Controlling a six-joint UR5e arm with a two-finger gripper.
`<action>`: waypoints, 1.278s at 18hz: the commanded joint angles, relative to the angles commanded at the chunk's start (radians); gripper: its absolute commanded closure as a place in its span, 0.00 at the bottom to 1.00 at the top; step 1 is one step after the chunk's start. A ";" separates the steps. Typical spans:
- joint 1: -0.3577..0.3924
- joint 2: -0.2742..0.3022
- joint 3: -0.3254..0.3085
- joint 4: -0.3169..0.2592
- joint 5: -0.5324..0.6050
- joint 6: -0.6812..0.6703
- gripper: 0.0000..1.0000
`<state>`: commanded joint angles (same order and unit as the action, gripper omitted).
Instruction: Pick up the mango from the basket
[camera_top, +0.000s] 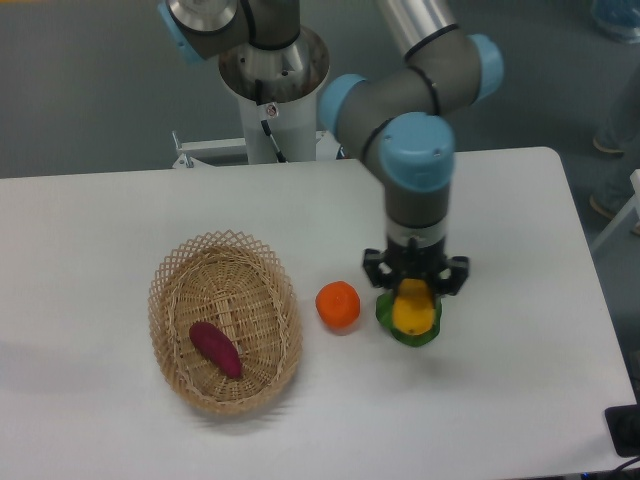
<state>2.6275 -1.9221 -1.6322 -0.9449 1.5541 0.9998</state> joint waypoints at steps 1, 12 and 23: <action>0.018 -0.002 0.003 0.000 -0.020 0.034 0.72; 0.140 -0.002 0.006 -0.017 -0.049 0.341 0.72; 0.147 0.017 0.009 -0.124 -0.011 0.382 0.72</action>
